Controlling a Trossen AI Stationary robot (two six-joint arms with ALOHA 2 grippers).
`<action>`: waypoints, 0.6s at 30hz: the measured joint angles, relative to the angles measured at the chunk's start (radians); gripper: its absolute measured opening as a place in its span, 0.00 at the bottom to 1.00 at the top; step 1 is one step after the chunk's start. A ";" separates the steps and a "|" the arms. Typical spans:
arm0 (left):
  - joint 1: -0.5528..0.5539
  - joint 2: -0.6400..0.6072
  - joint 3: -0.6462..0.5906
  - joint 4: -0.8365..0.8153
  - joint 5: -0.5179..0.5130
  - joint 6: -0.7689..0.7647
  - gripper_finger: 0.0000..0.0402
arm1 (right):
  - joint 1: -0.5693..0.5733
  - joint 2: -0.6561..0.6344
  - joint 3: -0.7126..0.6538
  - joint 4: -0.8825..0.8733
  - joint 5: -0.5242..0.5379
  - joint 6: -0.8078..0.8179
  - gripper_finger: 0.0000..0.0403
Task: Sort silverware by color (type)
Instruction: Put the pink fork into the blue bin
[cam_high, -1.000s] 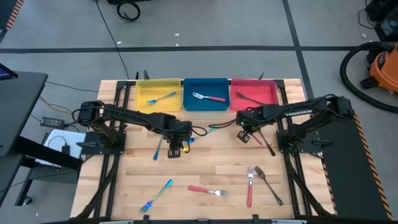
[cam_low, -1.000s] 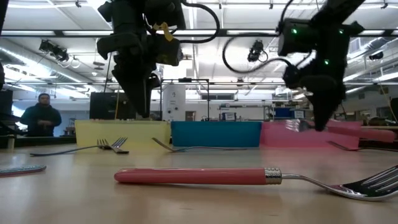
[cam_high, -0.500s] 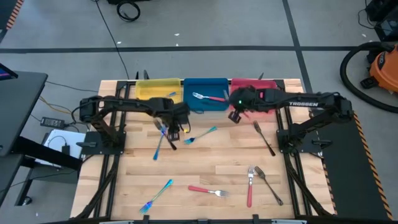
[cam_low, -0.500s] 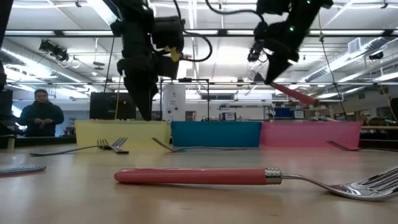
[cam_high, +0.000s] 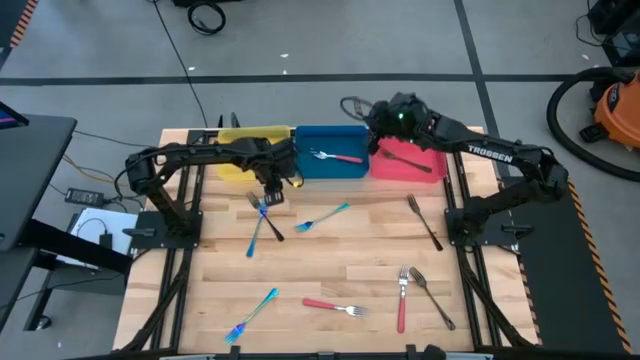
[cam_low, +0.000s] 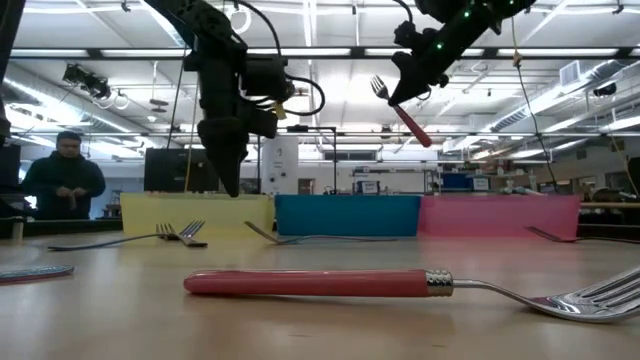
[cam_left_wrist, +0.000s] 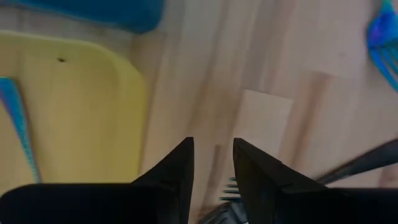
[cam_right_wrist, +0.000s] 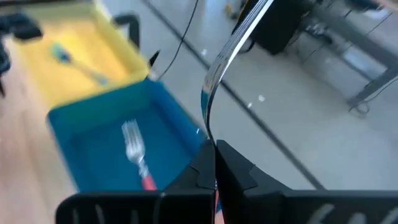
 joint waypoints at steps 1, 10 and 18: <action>0.011 0.000 0.000 0.001 0.000 0.007 0.28 | -0.017 0.000 0.000 0.025 -0.030 -0.006 0.01; 0.108 0.000 0.000 0.024 0.000 0.046 0.28 | -0.098 0.021 0.000 0.199 -0.219 -0.080 0.01; 0.175 0.000 0.042 0.005 0.023 0.116 0.28 | -0.120 0.164 0.001 0.394 -0.301 -0.170 0.01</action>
